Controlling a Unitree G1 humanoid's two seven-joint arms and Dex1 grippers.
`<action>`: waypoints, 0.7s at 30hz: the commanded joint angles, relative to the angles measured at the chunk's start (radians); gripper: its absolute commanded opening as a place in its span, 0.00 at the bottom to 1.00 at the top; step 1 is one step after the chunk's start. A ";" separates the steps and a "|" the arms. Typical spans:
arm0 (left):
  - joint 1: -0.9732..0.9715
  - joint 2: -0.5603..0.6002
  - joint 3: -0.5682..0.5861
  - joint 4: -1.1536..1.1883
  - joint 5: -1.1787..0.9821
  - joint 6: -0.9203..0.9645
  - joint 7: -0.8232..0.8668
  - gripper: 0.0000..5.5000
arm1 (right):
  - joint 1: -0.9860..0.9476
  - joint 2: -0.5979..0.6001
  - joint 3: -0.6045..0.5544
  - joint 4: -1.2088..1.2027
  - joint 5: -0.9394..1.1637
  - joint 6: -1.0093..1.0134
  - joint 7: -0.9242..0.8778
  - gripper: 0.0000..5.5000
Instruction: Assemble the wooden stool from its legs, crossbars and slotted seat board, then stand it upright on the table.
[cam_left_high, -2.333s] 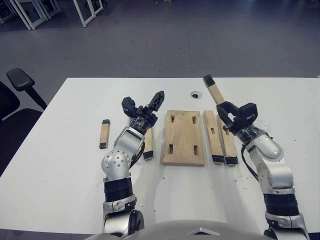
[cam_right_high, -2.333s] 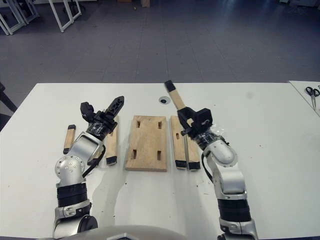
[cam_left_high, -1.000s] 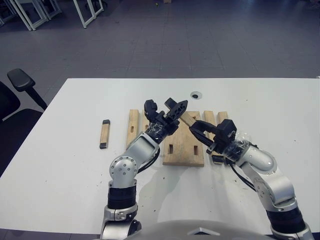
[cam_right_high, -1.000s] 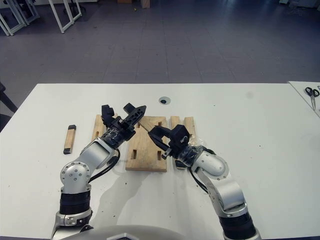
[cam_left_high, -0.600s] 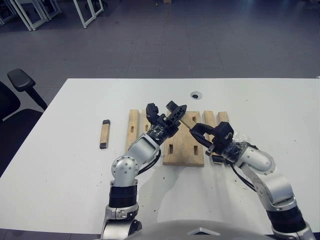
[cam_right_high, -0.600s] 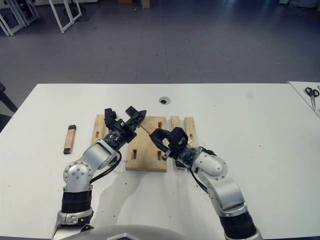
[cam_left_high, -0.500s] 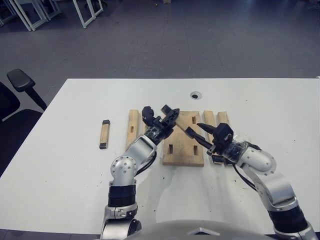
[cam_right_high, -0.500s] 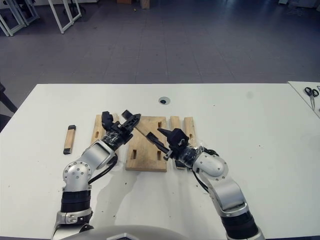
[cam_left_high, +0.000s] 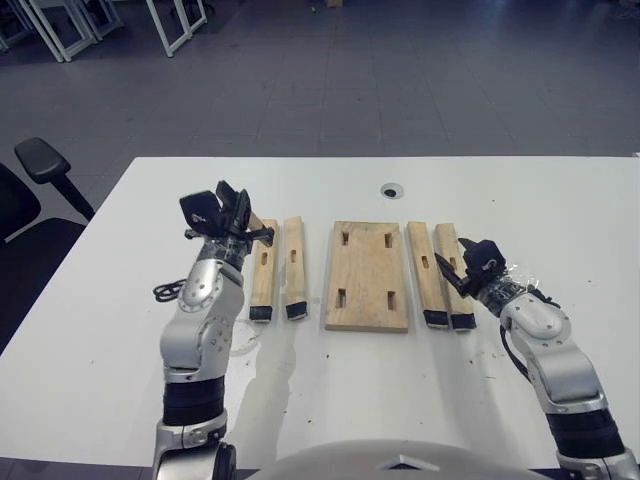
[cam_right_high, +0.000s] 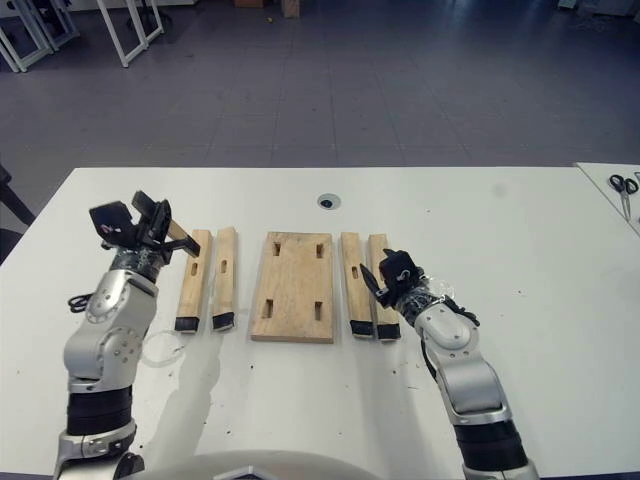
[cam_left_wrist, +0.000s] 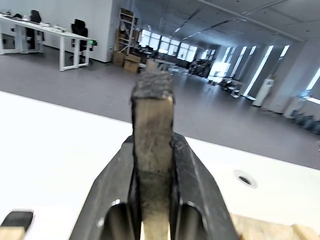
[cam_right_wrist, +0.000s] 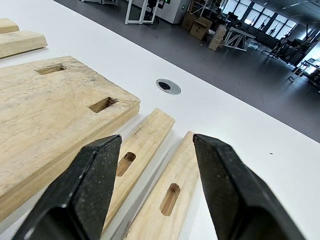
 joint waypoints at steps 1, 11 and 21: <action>-0.001 -0.020 0.029 0.060 0.045 -0.072 -0.021 0.08 | -0.003 0.006 0.009 0.012 -0.014 -0.006 0.009 0.48; 0.021 -0.039 0.060 0.124 0.093 -0.114 -0.061 0.08 | 0.008 0.001 0.003 0.004 -0.005 -0.001 0.040 0.48; 0.003 -0.053 0.067 0.185 0.121 -0.140 -0.097 0.08 | 0.017 0.000 -0.001 0.004 -0.008 -0.002 0.053 0.48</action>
